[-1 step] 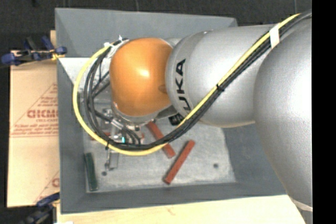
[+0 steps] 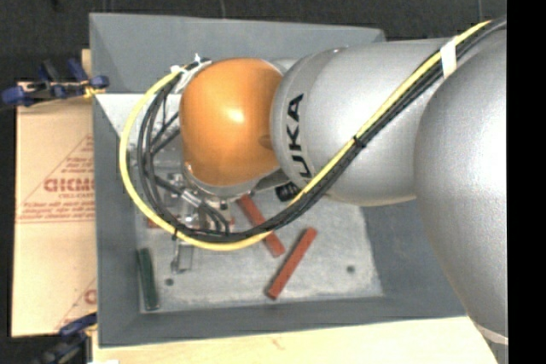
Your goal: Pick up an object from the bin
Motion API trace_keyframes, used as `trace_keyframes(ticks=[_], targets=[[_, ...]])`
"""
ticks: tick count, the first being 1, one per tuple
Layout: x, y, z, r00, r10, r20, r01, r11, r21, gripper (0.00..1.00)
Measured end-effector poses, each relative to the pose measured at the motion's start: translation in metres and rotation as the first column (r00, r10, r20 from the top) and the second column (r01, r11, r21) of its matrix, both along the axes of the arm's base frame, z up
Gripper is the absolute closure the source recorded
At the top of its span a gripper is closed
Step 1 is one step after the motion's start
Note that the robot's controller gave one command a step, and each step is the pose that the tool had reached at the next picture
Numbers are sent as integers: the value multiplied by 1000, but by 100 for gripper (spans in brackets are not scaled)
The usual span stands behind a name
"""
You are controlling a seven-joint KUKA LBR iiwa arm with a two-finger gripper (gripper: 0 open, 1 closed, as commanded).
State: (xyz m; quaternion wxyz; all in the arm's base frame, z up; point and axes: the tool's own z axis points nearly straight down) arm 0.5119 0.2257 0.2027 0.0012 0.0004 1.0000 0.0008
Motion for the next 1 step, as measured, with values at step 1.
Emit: trace_keyframes(ticks=[1], targets=[[30,-17,-63,1000,-16,6,16,1000,3,0]])
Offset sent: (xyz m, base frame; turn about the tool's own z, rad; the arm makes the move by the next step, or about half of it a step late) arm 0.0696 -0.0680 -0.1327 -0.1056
